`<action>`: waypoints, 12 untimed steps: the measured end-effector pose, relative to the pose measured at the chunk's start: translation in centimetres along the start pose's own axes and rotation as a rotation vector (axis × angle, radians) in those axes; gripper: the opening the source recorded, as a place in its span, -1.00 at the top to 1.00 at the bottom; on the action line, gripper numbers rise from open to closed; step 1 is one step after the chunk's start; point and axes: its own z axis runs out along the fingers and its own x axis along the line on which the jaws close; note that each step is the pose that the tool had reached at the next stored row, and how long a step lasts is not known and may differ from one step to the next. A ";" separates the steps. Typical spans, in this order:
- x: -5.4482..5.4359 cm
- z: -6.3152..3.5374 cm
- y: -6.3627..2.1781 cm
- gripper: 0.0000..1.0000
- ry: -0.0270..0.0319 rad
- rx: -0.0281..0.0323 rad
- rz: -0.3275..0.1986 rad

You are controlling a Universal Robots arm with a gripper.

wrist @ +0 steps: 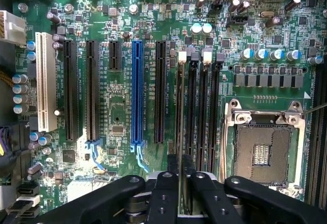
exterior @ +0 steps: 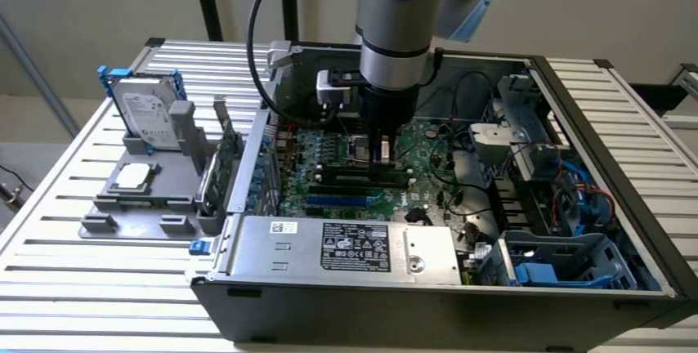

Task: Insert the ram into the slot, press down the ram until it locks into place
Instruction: 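Insert the ram into the slot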

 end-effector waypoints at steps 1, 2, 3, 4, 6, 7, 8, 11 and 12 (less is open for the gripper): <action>0.0 -0.25 0.00 0.58 0.0001 -0.0002 0.000; 0.0 -0.56 0.00 0.58 0.0003 -0.0006 0.000; 0.0 -0.87 0.01 0.58 0.0002 -0.0008 0.000; 0.0 -1.09 0.06 0.58 0.0003 -0.0012 0.000; 0.0 -1.43 0.23 0.58 0.0002 -0.0016 0.000; 0.0 -1.56 0.38 0.58 0.0001 -0.0018 0.000; 0.0 -1.67 0.51 0.58 0.0000 -0.0018 0.000; 0.0 -1.84 0.66 0.62 -0.0006 -0.0018 0.000; 0.0 -1.84 0.66 0.75 -0.0006 -0.0018 0.000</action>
